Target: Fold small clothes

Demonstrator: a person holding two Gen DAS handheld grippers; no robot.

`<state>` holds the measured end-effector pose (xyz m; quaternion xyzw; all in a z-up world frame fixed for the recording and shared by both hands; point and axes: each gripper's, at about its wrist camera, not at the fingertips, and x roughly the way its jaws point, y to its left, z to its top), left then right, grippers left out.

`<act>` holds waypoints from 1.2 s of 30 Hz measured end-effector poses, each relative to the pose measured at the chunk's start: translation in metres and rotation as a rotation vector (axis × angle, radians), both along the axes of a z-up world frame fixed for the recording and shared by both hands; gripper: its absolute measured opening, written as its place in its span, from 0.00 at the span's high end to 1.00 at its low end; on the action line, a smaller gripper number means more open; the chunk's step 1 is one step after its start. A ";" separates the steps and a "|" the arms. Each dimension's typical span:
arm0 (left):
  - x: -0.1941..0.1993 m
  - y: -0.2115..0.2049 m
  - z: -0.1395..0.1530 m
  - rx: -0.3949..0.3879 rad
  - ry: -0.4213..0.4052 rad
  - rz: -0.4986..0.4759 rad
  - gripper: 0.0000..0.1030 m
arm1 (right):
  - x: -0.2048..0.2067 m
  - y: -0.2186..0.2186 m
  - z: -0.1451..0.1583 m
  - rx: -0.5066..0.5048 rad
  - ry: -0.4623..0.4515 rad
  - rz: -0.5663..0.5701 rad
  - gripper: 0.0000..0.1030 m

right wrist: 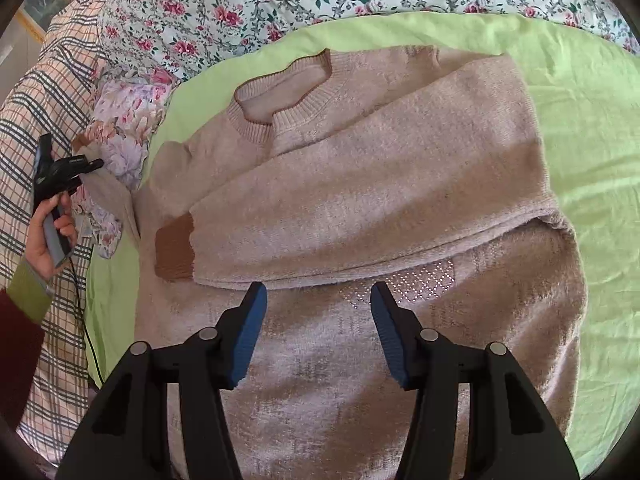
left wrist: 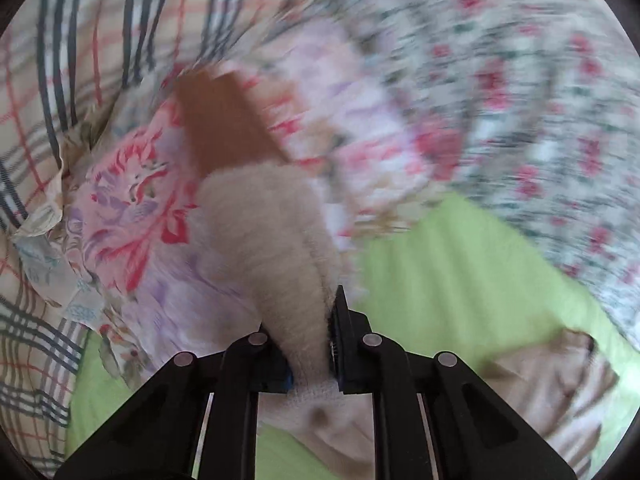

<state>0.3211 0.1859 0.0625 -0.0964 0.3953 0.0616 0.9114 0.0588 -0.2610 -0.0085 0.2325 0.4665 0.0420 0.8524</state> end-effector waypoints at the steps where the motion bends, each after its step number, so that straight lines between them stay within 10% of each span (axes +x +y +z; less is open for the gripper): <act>1: -0.011 -0.013 0.005 -0.006 -0.017 -0.026 0.88 | 0.000 -0.002 0.000 0.003 -0.002 -0.006 0.46; 10: -0.089 -0.177 0.007 -0.027 -0.051 -0.350 0.88 | -0.021 -0.024 0.004 0.046 -0.031 -0.078 0.46; 22: -0.140 -0.349 -0.091 0.046 0.152 -0.689 0.77 | -0.053 -0.069 -0.004 0.086 -0.026 -0.228 0.46; 27: -0.162 -0.337 -0.097 0.038 0.167 -0.721 0.46 | -0.039 -0.061 0.001 0.092 -0.043 -0.188 0.46; 36: -0.194 -0.218 -0.086 0.082 0.183 -0.506 0.43 | 0.032 0.005 0.016 0.086 -0.097 -0.006 0.46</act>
